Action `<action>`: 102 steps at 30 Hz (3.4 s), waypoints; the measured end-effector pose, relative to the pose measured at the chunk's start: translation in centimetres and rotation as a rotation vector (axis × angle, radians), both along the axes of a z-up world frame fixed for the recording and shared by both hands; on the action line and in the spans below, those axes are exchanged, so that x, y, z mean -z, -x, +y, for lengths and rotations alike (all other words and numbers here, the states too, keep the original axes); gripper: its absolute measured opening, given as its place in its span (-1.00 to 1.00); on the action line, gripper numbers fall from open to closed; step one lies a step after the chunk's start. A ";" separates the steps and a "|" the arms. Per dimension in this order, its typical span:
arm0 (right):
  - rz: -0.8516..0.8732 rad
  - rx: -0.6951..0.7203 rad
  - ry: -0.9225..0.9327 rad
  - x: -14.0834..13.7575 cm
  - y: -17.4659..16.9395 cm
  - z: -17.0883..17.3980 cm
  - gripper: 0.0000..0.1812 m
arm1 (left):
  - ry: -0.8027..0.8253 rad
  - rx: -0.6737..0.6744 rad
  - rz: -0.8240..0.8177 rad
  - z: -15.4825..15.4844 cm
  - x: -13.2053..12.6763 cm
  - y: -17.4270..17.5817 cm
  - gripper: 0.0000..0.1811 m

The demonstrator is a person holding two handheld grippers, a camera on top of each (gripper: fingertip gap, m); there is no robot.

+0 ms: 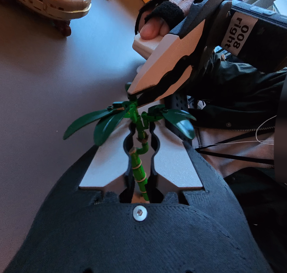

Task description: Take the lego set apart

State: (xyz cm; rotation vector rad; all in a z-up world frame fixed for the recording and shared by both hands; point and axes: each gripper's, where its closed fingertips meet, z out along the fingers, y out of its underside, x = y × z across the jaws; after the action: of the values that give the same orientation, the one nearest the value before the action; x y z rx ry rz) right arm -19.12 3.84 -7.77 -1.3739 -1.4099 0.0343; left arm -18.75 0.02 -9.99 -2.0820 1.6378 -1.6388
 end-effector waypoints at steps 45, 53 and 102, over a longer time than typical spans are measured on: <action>0.118 -0.036 0.246 0.0 -0.3 -0.6 -0.86 | -0.138 0.038 -0.043 -0.1 -0.3 0.0 -0.86; 0.236 -0.024 0.424 -0.1 -0.5 -0.4 -0.86 | -0.145 0.018 -0.046 0.1 -0.5 -0.1 -0.85; 0.299 0.062 0.039 -4.9 -3.8 1.1 -0.86 | -0.591 -0.244 -0.275 4.7 -7.5 1.6 -0.61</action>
State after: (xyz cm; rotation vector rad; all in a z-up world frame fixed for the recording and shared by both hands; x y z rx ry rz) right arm -15.29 4.95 -2.87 -1.3794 -1.1219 0.2190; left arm -20.37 4.75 -2.46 -1.6043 1.4700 -1.1215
